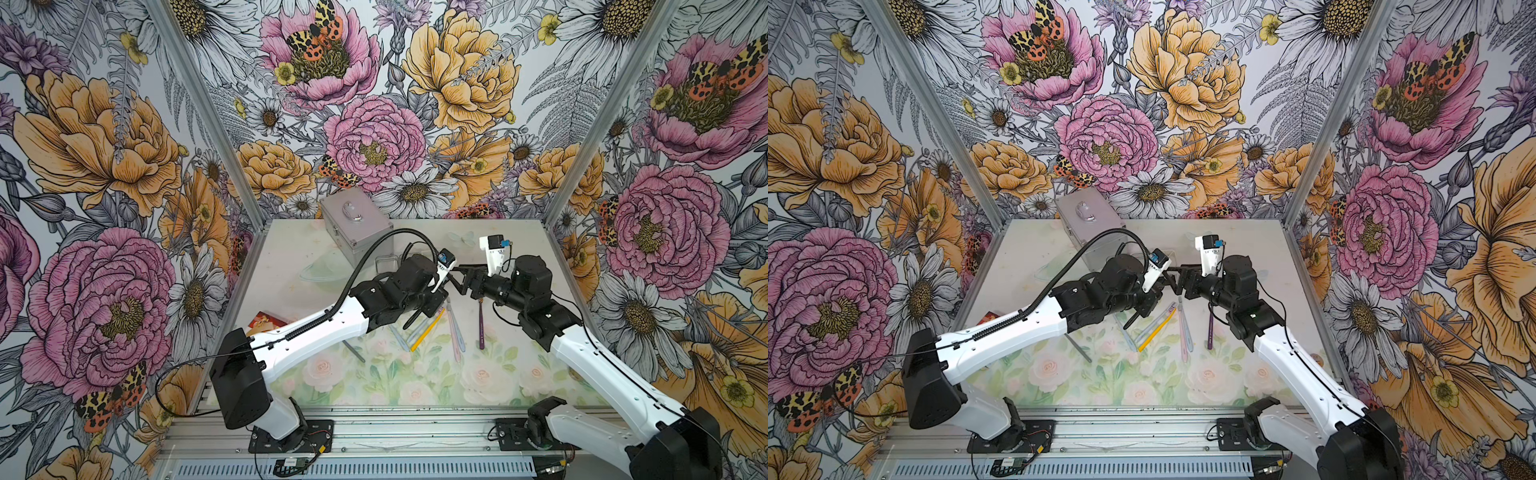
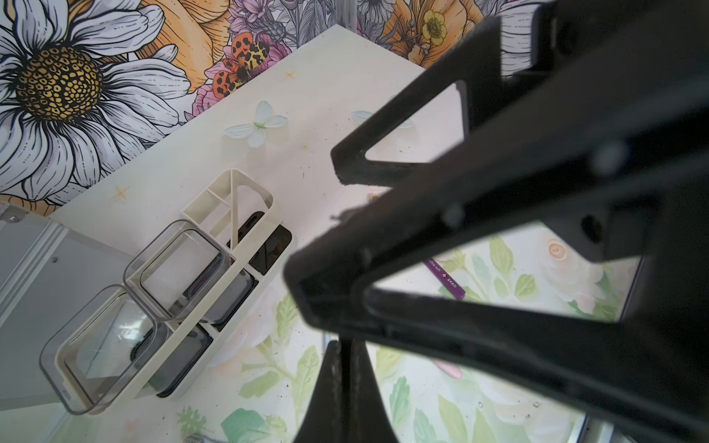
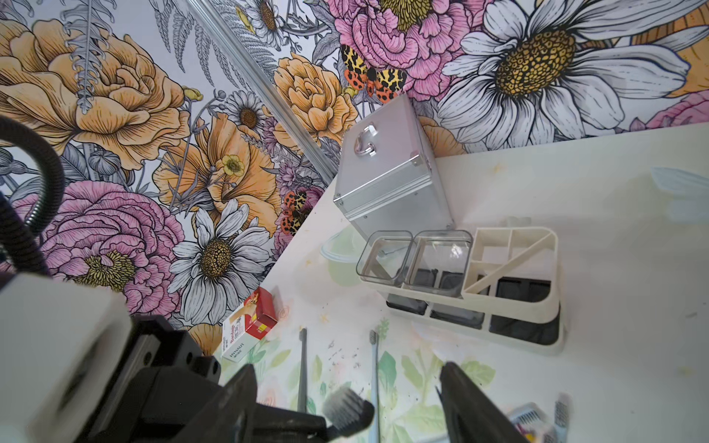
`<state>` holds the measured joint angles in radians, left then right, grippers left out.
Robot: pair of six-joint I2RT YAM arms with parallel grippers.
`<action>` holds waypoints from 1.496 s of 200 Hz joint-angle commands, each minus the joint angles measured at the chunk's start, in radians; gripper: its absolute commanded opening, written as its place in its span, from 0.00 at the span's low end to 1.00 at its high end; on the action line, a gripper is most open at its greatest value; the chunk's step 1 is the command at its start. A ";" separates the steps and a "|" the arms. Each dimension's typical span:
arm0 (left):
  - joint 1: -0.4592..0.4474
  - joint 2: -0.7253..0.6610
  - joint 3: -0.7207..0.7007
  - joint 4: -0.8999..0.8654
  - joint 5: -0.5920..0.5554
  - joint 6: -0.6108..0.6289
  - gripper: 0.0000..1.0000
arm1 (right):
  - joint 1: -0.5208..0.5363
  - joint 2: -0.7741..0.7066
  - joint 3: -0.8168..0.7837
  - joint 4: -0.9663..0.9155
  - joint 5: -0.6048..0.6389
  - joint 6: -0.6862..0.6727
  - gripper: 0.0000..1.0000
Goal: Place the toothbrush into the toothbrush holder
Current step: Pick up the toothbrush from the center of the board.
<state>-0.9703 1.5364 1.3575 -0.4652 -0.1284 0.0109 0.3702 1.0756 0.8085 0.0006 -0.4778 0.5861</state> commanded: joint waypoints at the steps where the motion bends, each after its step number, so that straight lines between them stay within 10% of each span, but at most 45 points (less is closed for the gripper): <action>1: 0.002 0.004 0.038 0.015 0.023 0.028 0.00 | 0.008 0.018 -0.012 0.074 -0.036 0.045 0.72; 152: -0.018 0.041 0.091 0.026 -0.031 0.043 0.00 | 0.011 0.070 -0.017 0.138 -0.038 0.131 0.38; 174: -0.021 0.051 0.094 0.025 -0.042 0.046 0.00 | 0.010 0.084 -0.016 0.139 -0.030 0.131 0.00; 255: -0.020 0.069 0.087 0.026 -0.157 0.008 0.00 | 0.010 0.094 0.045 0.046 0.047 0.058 0.00; 271: -0.021 0.049 0.063 0.026 -0.212 -0.009 0.31 | 0.010 0.108 0.092 -0.011 0.111 -0.003 0.00; 299: -0.016 0.007 0.022 0.024 -0.236 -0.040 0.50 | 0.003 0.144 0.147 -0.021 0.194 -0.042 0.00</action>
<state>-0.9932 1.5978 1.4113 -0.4549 -0.2977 -0.0002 0.3794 1.1893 0.8917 0.0124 -0.3904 0.6140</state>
